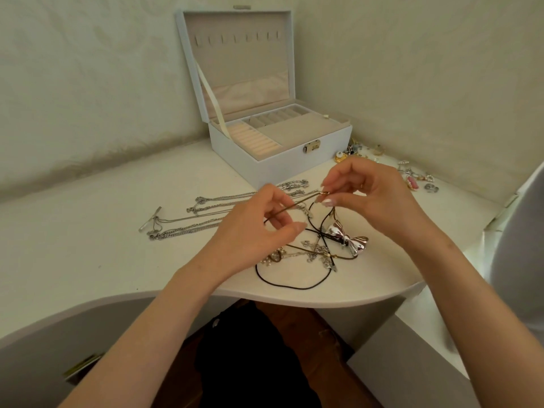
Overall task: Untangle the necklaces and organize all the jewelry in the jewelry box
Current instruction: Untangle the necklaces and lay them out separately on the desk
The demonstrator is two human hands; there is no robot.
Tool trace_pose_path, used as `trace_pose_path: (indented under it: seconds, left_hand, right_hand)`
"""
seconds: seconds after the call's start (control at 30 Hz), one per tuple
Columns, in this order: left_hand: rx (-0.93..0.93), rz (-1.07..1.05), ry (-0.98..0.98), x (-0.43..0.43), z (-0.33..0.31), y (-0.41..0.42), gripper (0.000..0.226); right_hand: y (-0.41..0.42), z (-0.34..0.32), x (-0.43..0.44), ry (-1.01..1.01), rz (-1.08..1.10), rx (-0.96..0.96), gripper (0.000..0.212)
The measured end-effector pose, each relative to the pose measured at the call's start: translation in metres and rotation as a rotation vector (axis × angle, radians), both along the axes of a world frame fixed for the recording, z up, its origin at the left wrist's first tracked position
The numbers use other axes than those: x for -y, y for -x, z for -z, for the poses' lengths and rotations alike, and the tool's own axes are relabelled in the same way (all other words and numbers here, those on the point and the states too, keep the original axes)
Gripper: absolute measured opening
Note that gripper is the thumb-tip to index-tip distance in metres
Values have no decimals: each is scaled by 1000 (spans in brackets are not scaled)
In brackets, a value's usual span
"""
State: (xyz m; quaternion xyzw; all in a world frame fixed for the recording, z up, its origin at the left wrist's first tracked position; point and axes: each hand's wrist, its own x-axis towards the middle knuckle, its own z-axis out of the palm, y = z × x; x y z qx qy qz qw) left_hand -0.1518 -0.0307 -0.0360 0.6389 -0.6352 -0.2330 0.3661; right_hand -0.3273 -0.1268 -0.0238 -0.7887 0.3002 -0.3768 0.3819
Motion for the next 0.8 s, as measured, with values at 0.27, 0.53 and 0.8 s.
trace_pose_path:
  seconds: [0.27,0.53,0.8]
  left_hand:
    - [40,9,101,8,5,1,25]
    - [-67,-28,136,5,8,-1,8]
    - [-22,-140,174,8,9,-2,4]
  right_hand:
    - [7,4,0,3,19,-174,30]
    - [24,8,-6,41,102,-603,13]
    - [21,9,-11,-50,69,-521,22]
